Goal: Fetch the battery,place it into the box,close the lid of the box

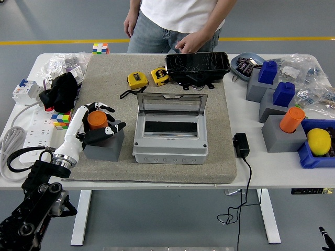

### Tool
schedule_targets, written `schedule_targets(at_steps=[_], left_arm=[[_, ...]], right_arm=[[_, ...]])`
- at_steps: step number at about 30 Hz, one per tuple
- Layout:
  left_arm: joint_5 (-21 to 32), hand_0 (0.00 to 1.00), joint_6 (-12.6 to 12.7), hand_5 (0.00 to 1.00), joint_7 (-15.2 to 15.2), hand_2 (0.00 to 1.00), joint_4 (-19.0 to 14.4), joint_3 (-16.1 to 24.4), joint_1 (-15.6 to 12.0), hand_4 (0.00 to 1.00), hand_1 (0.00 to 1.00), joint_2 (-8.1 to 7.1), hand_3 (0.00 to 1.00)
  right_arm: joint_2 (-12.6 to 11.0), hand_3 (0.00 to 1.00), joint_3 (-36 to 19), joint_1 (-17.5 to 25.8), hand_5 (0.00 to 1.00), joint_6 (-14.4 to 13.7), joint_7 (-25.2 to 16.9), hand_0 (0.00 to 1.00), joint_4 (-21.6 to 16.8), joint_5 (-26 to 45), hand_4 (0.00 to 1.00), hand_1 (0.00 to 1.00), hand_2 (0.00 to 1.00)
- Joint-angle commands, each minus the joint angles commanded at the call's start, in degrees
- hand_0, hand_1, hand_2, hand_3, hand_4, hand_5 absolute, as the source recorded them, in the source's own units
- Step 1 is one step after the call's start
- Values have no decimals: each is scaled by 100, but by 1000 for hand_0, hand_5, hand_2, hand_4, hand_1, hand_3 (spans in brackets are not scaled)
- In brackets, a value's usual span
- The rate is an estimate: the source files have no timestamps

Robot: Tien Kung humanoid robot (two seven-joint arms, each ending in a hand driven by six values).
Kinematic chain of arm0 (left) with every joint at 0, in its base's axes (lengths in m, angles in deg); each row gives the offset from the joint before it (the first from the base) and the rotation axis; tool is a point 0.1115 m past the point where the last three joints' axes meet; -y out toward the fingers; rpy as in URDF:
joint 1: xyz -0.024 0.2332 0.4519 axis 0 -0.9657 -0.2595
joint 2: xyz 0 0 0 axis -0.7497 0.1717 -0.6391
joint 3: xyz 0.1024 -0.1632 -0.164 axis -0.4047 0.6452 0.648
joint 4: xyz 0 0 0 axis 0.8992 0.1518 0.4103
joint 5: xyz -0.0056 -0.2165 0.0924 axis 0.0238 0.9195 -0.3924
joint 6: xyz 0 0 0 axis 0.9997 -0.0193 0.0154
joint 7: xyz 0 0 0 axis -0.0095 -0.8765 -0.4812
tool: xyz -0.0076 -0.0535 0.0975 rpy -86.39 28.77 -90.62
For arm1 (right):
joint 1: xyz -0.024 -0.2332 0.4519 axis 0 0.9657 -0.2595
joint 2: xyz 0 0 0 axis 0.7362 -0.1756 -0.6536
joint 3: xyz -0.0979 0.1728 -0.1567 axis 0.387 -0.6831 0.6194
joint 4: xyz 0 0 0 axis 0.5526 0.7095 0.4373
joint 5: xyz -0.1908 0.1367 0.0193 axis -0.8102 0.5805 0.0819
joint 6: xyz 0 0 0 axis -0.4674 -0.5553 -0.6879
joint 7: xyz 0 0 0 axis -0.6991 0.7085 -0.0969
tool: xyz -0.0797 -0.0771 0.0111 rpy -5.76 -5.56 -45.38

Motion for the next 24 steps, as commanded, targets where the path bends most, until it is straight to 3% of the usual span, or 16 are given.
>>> schedule_targets(at_steps=[5, 6, 11, 13, 23, 24], left_arm=[[23, 251, 50, 41, -4, 281, 31, -53, 20, 998, 300, 2, 307], [22, 212, 75, 3, -4, 250, 31, -66, 18, 998, 245, 4, 260], [3, 212, 197, 3, -3, 250, 24, -100, 22, 998, 245, 5, 260], [-2, 179, 235, 2, -3, 209, 26, -107, 28, 998, 195, 5, 220], [78, 132, 631, 2, -68, 173, 70, -125, 62, 998, 140, 20, 180], [82, 100, 654, 2, -71, 144, 70, -126, 63, 998, 104, 21, 136]], right_arm=[[-8, 794, -16, 3, 998, -1, 5, 790, 0, -9, 998, 736, 747], [-8, 794, -16, 5, 998, -1, 5, 790, 0, -8, 998, 736, 747], [-6, 794, -2, 3, 998, -1, -5, 790, 0, 10, 998, 736, 747], [-7, 794, 6, 0, 998, 0, -8, 790, 0, 16, 998, 736, 747], [-11, 794, 8, -1, 998, 3, -6, 789, 0, 9, 998, 736, 746], [-11, 794, 10, 0, 998, 3, -5, 790, 0, 9, 998, 736, 747]])
